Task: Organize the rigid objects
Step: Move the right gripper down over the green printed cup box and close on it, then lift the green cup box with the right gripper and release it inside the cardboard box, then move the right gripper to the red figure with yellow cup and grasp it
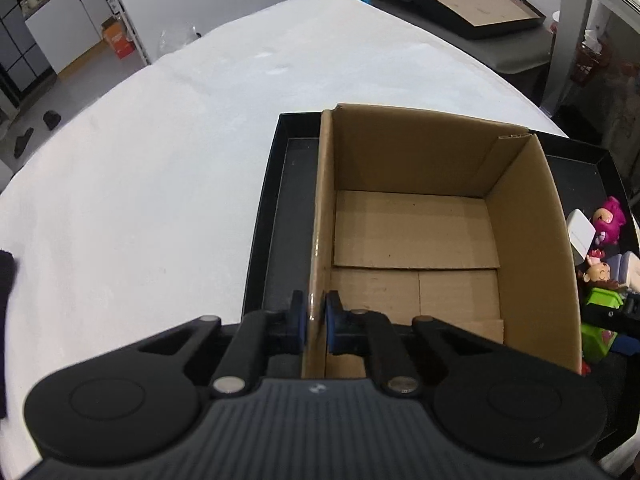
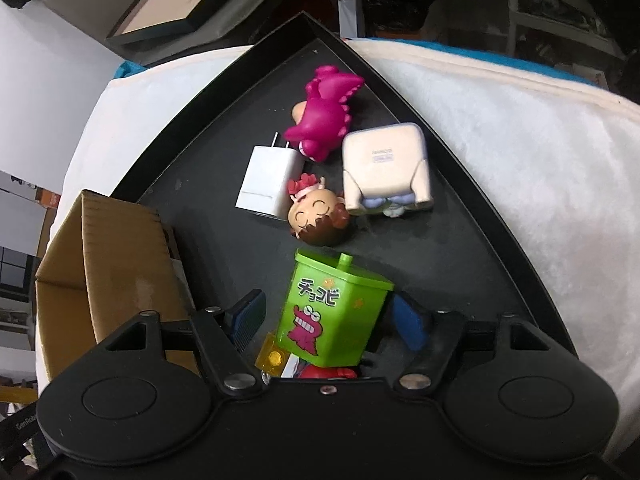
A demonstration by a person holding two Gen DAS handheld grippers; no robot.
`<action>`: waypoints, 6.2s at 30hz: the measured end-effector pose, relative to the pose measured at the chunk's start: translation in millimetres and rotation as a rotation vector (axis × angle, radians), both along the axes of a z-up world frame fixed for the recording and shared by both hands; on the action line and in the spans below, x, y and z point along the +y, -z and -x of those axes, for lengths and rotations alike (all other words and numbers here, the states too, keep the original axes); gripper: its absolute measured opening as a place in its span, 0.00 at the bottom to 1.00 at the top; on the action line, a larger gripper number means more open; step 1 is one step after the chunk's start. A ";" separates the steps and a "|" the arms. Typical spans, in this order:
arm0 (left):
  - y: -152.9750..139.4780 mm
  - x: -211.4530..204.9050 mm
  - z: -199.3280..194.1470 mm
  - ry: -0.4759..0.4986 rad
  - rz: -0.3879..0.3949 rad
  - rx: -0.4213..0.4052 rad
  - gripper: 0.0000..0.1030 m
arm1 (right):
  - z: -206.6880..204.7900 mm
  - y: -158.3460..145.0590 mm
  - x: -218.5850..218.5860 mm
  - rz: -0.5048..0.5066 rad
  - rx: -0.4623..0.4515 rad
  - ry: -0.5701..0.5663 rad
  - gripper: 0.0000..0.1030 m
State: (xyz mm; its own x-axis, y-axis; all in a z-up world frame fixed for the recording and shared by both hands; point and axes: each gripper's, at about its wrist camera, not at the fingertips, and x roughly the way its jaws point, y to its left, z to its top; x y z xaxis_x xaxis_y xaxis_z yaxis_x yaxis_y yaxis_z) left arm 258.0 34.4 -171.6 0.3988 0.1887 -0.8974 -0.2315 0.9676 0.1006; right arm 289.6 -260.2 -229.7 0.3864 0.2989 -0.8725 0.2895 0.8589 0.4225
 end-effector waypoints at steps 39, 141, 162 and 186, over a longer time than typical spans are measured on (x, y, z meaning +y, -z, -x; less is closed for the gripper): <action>-6.1 20.8 12.5 0.058 0.134 -0.044 0.09 | 33.8 -79.4 43.5 -0.007 -0.397 -0.078 0.50; -31.5 -31.4 30.5 0.005 -0.053 -0.022 0.63 | 39.6 5.2 56.2 0.174 -0.068 0.016 0.90; -43.7 -24.5 41.3 0.002 -0.044 -0.050 0.63 | 57.5 -32.1 41.5 0.188 -0.209 0.043 0.61; -54.1 17.0 54.7 0.031 0.005 -0.047 0.63 | 52.7 -82.4 71.9 0.247 -0.397 -0.027 0.61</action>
State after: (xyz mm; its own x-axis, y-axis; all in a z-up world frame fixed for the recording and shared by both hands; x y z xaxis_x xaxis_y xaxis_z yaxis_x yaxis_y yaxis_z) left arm 203.3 51.3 -117.5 0.4465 0.1714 -0.8782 -0.2060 0.9748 0.0855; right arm 236.9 -188.3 -147.3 0.7000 0.1155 -0.7047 0.1231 0.9525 0.2784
